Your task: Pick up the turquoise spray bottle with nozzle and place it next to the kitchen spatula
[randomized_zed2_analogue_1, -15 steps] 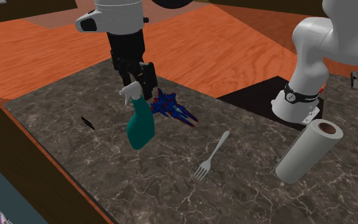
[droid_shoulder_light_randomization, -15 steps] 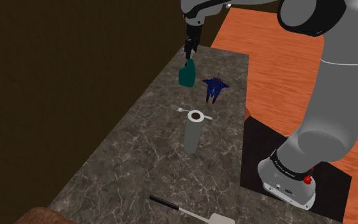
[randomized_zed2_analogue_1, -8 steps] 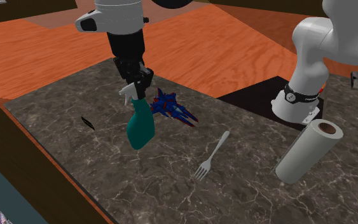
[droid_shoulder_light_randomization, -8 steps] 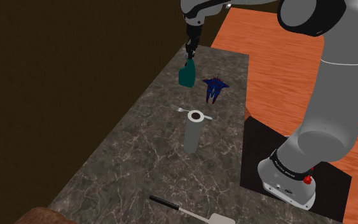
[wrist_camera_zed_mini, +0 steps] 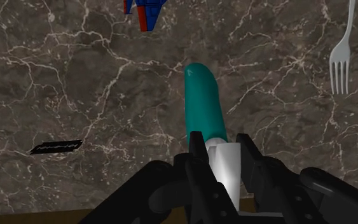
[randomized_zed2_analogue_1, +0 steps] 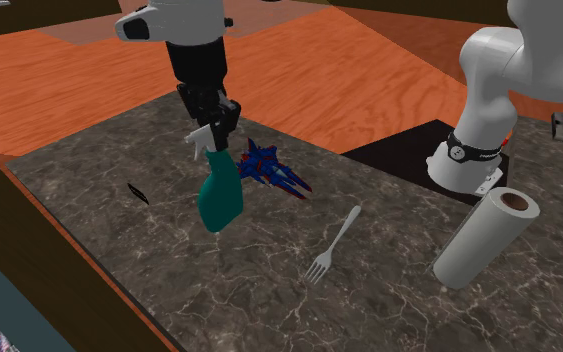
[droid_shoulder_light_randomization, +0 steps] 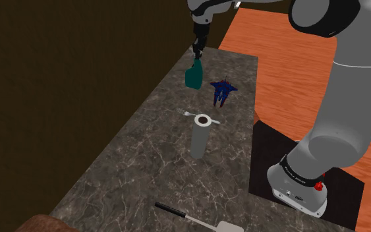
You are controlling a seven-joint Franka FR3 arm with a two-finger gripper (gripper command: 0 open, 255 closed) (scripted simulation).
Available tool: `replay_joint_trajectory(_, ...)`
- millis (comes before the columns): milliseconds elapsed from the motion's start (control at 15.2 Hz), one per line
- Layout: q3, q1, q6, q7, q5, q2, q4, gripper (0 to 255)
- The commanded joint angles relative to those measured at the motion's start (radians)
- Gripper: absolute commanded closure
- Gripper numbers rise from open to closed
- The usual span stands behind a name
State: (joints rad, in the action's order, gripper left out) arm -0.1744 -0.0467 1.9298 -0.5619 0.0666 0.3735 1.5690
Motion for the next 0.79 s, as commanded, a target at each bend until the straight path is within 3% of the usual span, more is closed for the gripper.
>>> replay_joint_trajectory(0, 0.000, 0.000, -0.024, 0.001, -0.001, -0.004, -0.020, 255)
replay_joint_trajectory(726, -0.003, -0.003, -0.166, 0.005, -0.005, -0.017, -0.150, 255)
